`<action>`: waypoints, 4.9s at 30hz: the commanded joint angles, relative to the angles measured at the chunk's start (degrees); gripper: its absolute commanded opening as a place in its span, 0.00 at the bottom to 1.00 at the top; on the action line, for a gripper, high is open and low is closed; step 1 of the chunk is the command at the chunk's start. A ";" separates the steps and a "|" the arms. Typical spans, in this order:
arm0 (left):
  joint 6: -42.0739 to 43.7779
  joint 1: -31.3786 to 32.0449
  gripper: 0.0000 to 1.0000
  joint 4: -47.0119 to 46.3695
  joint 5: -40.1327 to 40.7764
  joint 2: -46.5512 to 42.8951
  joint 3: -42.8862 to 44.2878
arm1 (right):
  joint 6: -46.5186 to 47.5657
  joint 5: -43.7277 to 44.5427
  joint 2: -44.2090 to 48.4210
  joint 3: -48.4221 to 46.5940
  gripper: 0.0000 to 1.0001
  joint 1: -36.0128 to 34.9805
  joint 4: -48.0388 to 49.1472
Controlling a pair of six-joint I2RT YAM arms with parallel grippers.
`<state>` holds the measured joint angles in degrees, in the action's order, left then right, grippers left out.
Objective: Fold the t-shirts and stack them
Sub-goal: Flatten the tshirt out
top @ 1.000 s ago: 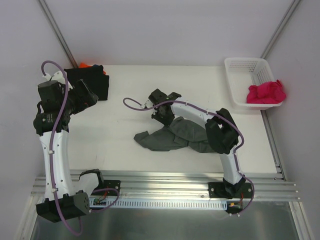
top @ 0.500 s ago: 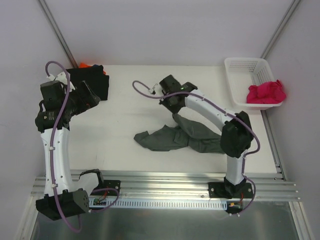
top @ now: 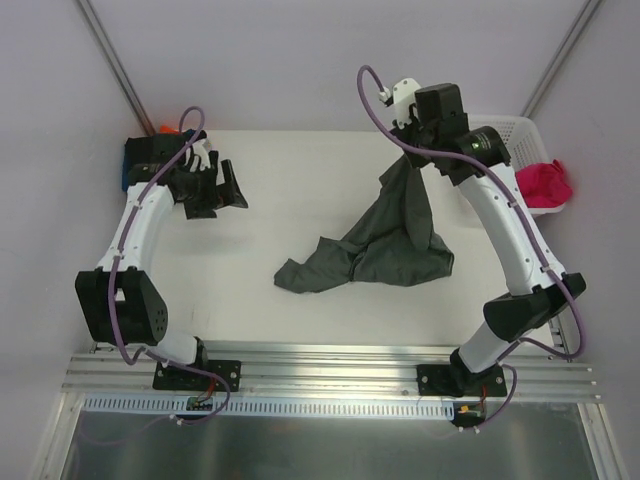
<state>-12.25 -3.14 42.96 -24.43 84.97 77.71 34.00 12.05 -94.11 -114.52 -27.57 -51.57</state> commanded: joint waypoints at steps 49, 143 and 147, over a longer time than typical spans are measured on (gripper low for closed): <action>0.12 28.45 0.75 -1.74 -14.69 43.26 28.89 | -5.96 -7.48 14.65 -1.94 0.01 7.71 -3.62; 11.72 8.32 0.00 6.08 3.16 -19.91 23.38 | -5.87 -9.06 41.52 13.36 0.01 20.89 4.21; 15.49 5.88 0.00 10.73 -0.35 -29.83 21.69 | -7.89 -14.22 46.55 10.20 0.01 22.11 -0.45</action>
<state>-0.64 4.91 49.74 -21.54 61.95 99.70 28.86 2.76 -50.98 -101.45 -7.09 -50.39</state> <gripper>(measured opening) 0.006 0.018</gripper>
